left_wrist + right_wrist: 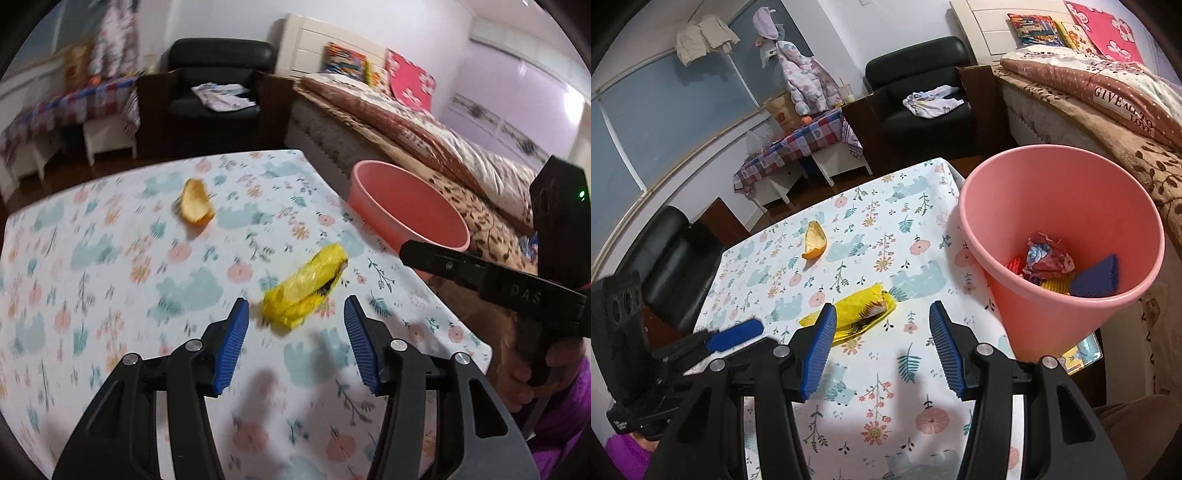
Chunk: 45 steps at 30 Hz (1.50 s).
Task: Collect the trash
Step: 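Lower the left gripper onto the yellow packet and close it, then grasp the yellow peel with the right gripper while the left holds the yellow packet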
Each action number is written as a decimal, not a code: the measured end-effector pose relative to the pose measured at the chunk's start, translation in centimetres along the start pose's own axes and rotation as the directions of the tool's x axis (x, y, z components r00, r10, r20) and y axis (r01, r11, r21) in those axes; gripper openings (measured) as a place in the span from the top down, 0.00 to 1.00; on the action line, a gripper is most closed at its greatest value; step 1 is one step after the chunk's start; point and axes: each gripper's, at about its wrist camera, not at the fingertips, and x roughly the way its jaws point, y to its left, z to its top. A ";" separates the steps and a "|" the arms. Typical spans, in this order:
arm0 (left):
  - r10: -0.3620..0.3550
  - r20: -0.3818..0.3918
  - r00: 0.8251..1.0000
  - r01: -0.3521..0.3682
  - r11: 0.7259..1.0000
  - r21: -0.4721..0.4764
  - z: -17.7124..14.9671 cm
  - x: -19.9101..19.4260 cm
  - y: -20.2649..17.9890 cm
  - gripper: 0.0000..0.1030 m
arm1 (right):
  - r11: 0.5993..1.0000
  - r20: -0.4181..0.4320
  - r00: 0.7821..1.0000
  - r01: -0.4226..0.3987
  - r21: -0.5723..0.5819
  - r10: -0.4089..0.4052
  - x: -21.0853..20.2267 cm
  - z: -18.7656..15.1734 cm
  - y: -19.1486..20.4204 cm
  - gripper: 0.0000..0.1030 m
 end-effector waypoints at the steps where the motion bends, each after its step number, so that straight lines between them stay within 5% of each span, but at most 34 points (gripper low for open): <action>1: -0.002 -0.007 1.000 0.003 1.000 0.019 0.3 0.5 -0.2 0.48 | 1.000 -0.001 1.000 0.001 0.004 -0.001 0.1 0.0 -0.1 0.50; 7: -0.007 -0.063 0.998 0.016 0.988 0.154 1.7 4.3 -1.6 0.48 | 1.000 -0.013 1.000 0.003 0.014 -0.002 0.7 0.2 -0.6 0.50; 16: 0.012 -0.093 0.996 0.006 0.982 0.190 1.5 7.2 -1.5 0.48 | 1.000 -0.019 1.000 0.006 0.015 -0.006 1.4 0.9 -0.5 0.50; 19: 0.011 -0.099 0.995 0.008 0.981 0.194 1.2 7.2 -1.3 0.70 | 1.000 -0.021 1.000 0.007 0.016 -0.007 1.8 1.3 -0.3 0.50; 24: 0.012 -0.072 0.997 -0.001 0.988 0.157 0.8 5.8 0.0 0.91 | 1.000 -0.025 1.000 -0.010 0.029 0.011 2.7 2.3 0.3 0.50; 33: 0.028 0.000 1.000 -0.028 0.999 -0.038 -0.3 0.5 5.1 0.92 | 0.996 -0.054 0.995 -0.087 -0.022 0.086 6.8 4.4 4.8 0.50; 45: 0.071 0.054 0.996 -0.056 0.969 -0.240 -2.1 -4.1 10.2 0.92 | 0.986 -0.116 0.988 -0.118 -0.120 0.104 16.8 8.5 10.1 0.50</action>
